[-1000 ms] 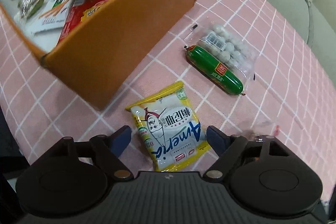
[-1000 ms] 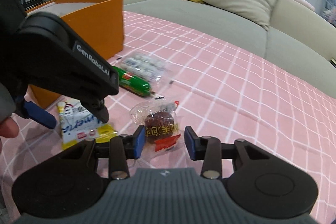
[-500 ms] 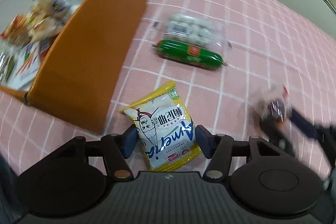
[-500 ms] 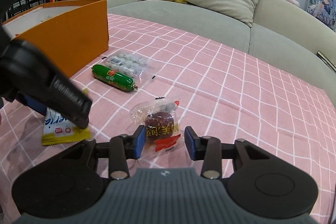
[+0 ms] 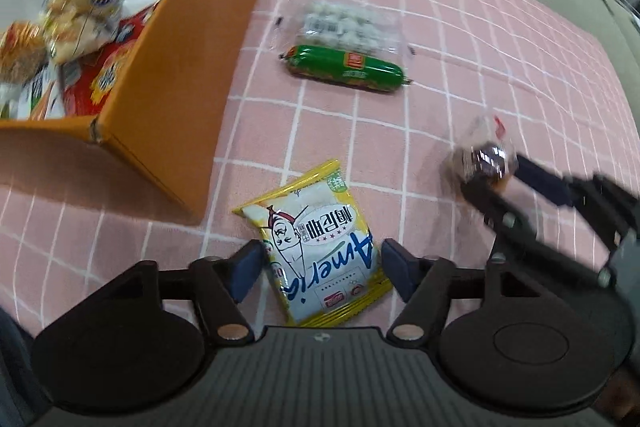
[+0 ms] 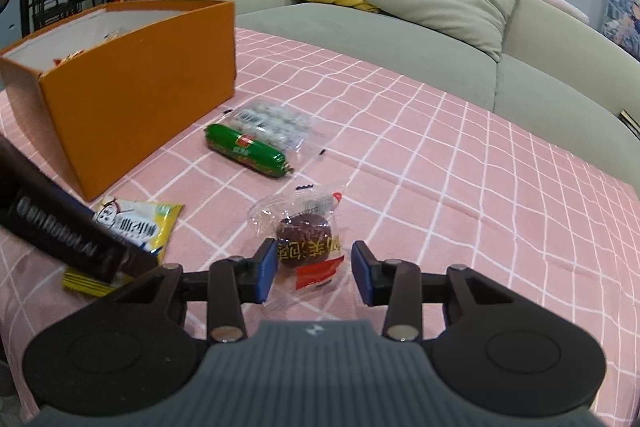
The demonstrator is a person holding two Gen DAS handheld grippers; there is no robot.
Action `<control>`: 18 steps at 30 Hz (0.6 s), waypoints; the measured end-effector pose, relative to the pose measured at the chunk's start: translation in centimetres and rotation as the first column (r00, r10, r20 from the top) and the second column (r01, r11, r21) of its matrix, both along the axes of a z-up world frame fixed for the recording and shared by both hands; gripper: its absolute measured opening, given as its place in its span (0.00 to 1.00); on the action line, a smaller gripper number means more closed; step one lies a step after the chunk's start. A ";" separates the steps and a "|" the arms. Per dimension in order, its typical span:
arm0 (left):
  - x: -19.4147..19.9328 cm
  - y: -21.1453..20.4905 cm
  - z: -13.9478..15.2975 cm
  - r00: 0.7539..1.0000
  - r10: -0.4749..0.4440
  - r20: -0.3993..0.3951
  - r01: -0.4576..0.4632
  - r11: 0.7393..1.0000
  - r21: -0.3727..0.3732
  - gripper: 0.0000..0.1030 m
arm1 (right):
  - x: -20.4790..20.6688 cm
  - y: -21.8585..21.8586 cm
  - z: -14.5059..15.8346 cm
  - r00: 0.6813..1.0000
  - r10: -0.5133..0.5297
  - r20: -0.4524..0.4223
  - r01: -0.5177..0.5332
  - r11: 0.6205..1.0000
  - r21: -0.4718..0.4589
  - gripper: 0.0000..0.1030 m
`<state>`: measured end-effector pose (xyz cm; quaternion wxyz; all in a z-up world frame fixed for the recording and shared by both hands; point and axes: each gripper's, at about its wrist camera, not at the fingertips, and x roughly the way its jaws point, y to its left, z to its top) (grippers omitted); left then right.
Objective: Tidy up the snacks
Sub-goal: 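Grasp the yellow Ameria pack with the left tool while the right grasps the brown candy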
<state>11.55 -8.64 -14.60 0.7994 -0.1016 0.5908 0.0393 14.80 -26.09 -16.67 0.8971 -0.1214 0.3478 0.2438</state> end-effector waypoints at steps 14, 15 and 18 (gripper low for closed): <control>1.6 -1.5 -0.7 0.986 0.163 -0.030 -0.159 0.982 0.098 0.74 | -0.6 0.4 0.0 1.000 0.019 0.011 -0.019 0.999 -0.030 0.37; 1.5 -1.7 -0.7 0.989 0.147 -0.023 -0.144 0.983 0.118 0.71 | -0.6 0.4 0.0 1.000 0.019 0.011 -0.019 0.999 -0.029 0.37; 1.1 -1.6 -0.5 0.994 0.110 -0.003 -0.109 0.986 0.123 0.59 | -0.7 0.5 0.0 1.000 0.023 0.012 -0.022 0.999 -0.035 0.37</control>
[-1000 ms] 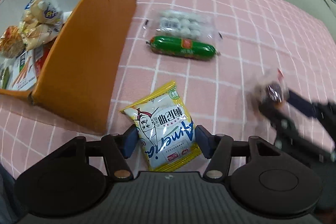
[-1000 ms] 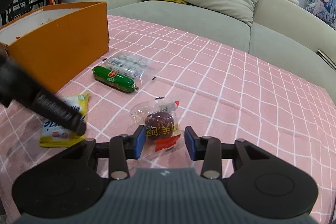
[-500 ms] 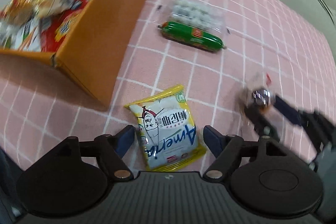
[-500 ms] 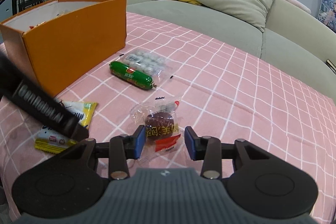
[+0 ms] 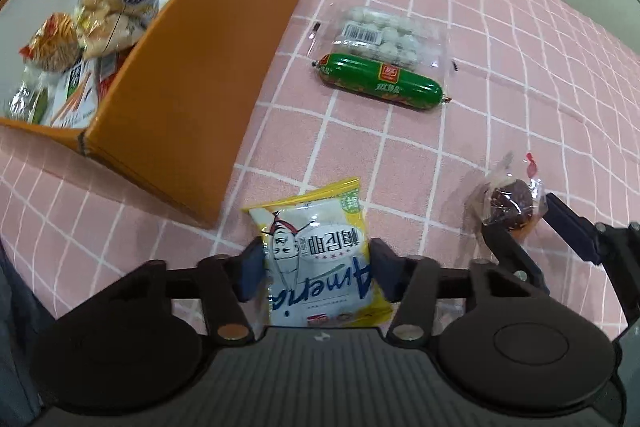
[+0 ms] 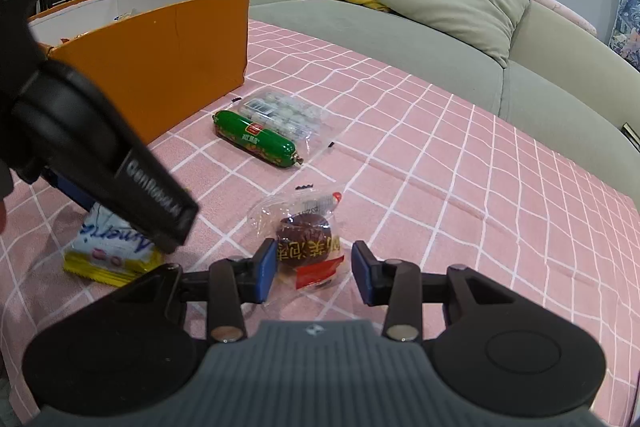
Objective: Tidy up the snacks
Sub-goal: 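Grasp the yellow Ameria pack with the left tool while the right grasps the brown candy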
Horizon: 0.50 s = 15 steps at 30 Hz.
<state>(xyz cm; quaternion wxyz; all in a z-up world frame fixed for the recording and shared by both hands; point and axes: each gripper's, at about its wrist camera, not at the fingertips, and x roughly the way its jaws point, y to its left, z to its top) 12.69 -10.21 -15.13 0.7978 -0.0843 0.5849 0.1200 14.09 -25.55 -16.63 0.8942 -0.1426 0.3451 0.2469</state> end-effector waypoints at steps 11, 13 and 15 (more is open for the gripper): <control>-1.8 1.2 1.6 0.998 -0.063 0.031 0.065 0.994 -0.088 0.57 | -0.6 0.8 1.5 0.999 -0.006 -0.038 0.007 1.000 0.013 0.37; -2.5 1.3 2.8 0.995 -0.087 0.053 0.092 0.990 -0.103 0.57 | -0.8 0.8 2.0 0.999 -0.010 -0.047 0.012 1.000 0.026 0.37; -3.2 1.6 4.2 0.992 -0.100 0.080 0.109 0.987 -0.116 0.57 | -1.0 0.8 2.6 0.998 -0.017 -0.055 0.019 0.999 0.037 0.36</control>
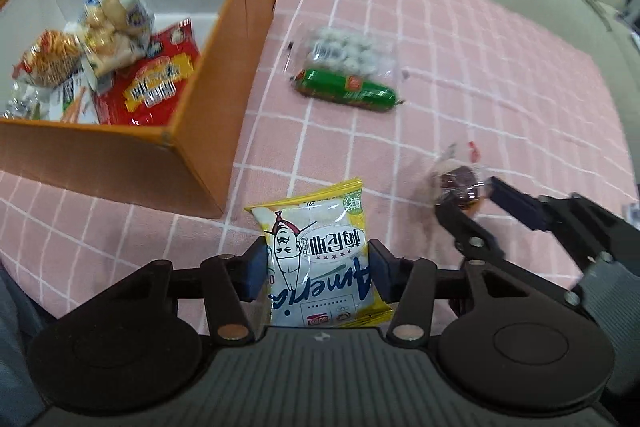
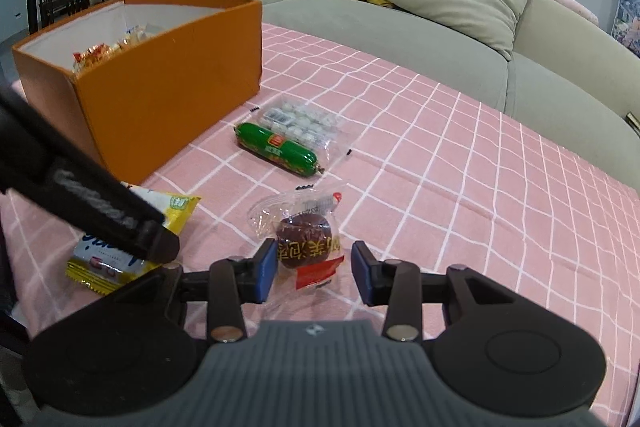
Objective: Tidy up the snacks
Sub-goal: 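Carry the Ameria pack and candy over the orange box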
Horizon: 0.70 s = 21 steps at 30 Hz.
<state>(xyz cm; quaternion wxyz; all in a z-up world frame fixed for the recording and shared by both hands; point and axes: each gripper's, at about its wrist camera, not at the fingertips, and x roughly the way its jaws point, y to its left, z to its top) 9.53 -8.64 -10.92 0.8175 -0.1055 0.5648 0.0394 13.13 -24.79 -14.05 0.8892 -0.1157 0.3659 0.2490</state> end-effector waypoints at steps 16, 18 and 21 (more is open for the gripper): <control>-2.7 5.5 10.0 0.961 0.036 0.274 -0.009 0.995 -0.099 0.57 | -1.7 4.4 9.0 0.986 0.062 0.155 -0.067 0.997 0.029 0.36; -3.0 7.1 11.0 0.952 0.057 0.301 -0.030 0.995 -0.095 0.57 | -1.7 5.5 10.1 0.980 0.078 0.181 -0.083 0.996 0.018 0.36; -2.8 9.9 12.1 0.940 0.101 0.327 -0.072 0.992 -0.099 0.57 | -1.8 7.2 11.4 0.974 0.098 0.207 -0.103 0.995 0.016 0.36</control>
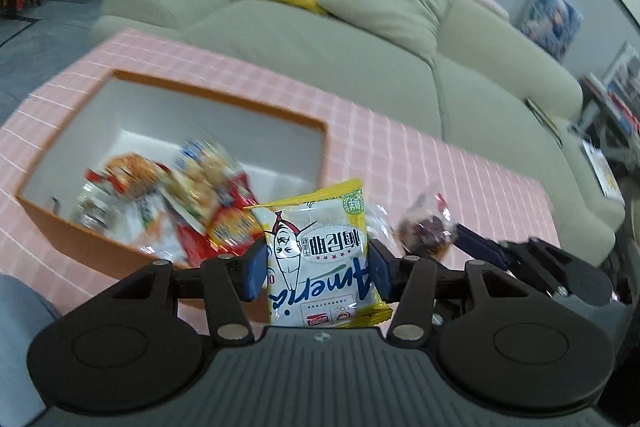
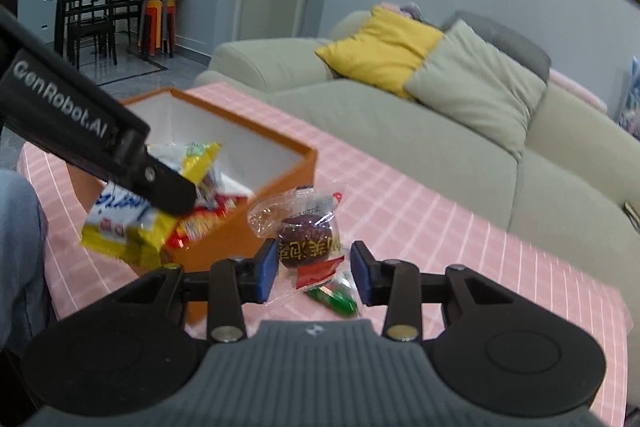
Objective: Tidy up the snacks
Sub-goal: 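Carry the Ameria pack and candy over the orange box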
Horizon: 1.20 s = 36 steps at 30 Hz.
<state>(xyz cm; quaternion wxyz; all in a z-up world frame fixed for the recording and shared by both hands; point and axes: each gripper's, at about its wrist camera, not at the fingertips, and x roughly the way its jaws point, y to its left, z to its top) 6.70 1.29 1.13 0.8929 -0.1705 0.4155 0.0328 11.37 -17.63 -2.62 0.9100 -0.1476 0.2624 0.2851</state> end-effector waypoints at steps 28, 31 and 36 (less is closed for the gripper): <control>6.3 14.7 -2.5 0.987 0.014 -0.159 0.009 0.990 0.144 0.57 | 5.3 17.5 -0.5 0.971 0.194 -0.139 -0.222 0.948 -0.227 0.36; 7.1 15.4 -3.8 0.981 0.014 -0.192 0.013 0.990 0.139 0.57 | 6.0 18.4 -1.6 0.967 0.189 -0.171 -0.229 0.941 -0.251 0.36; 8.1 16.1 -5.7 0.969 0.010 -0.247 0.021 0.993 0.120 0.57 | 7.3 19.6 -3.4 0.952 0.167 -0.258 -0.240 0.927 -0.286 0.36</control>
